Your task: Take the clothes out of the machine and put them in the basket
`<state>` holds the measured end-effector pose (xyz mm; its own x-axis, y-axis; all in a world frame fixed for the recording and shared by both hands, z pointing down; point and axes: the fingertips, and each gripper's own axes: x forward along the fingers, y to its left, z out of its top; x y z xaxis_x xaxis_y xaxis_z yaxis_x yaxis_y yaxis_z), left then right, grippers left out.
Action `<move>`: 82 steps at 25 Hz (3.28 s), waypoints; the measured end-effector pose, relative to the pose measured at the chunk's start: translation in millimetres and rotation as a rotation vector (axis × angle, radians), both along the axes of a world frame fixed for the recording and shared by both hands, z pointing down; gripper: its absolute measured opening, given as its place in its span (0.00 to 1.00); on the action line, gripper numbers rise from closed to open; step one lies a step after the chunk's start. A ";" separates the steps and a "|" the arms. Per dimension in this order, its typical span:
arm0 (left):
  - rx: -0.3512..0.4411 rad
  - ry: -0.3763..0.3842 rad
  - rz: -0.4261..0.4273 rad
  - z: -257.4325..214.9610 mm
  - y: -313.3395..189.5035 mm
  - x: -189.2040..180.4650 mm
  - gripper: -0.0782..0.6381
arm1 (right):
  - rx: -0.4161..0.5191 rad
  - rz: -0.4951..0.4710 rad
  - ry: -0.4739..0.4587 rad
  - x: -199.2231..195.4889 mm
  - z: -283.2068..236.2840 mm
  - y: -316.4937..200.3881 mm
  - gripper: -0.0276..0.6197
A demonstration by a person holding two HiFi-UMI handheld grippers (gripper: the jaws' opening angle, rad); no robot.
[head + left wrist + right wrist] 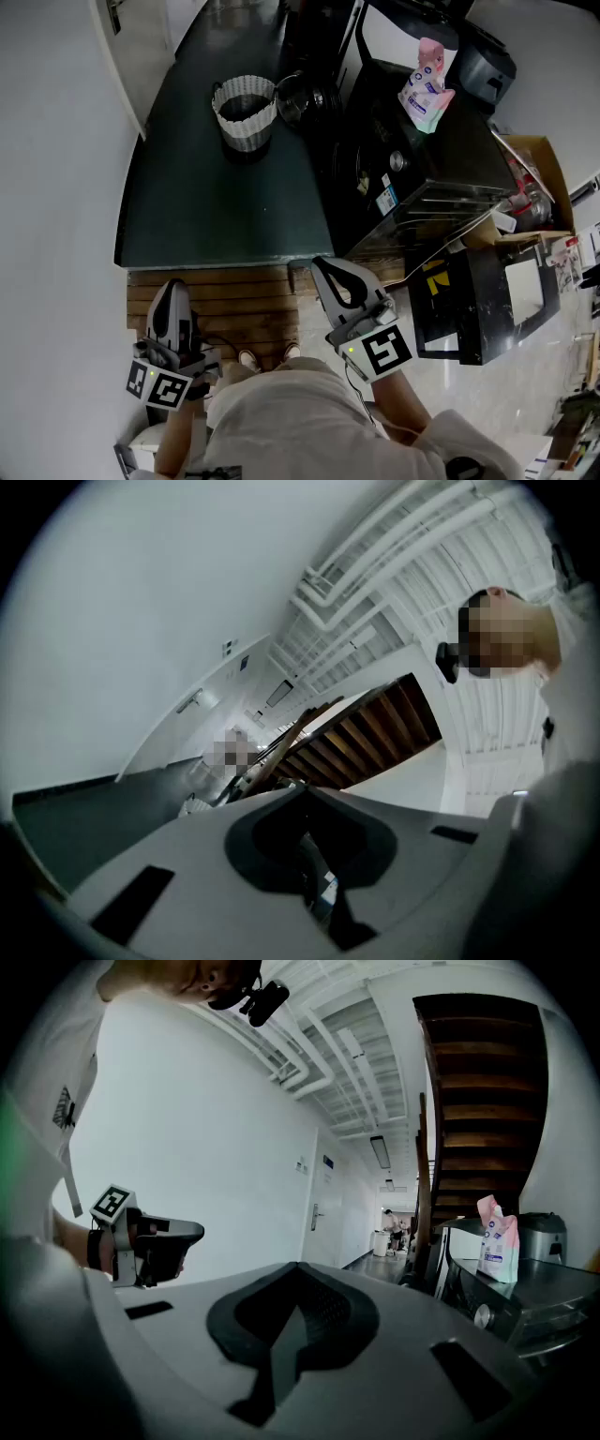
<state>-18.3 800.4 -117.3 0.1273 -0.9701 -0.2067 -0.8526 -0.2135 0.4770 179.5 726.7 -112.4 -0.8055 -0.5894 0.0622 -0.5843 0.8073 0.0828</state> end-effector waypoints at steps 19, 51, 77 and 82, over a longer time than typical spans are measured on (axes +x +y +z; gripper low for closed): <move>-0.010 -0.075 -0.024 8.6 11.2 -14.1 0.13 | -0.070 -0.015 -0.005 -13.6 17.5 10.8 0.23; -0.141 -0.062 0.160 30.8 -259.2 -60.0 0.13 | -0.157 0.158 0.133 -40.2 70.6 -233.4 0.78; -0.139 -0.138 0.768 -15.2 -712.3 -6.9 0.13 | -0.314 0.767 0.176 1.6 48.8 -542.7 0.78; -0.189 -0.150 1.048 -18.2 -804.3 16.1 0.13 | -0.405 0.996 0.252 -3.5 26.6 -567.2 0.78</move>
<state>-2.3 -3.9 -135.5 0.9256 -0.3778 0.0224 -0.3406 -0.8058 0.4845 176.0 159.5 -85.8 0.0809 -0.8664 0.4927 -0.9918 -0.0206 0.1265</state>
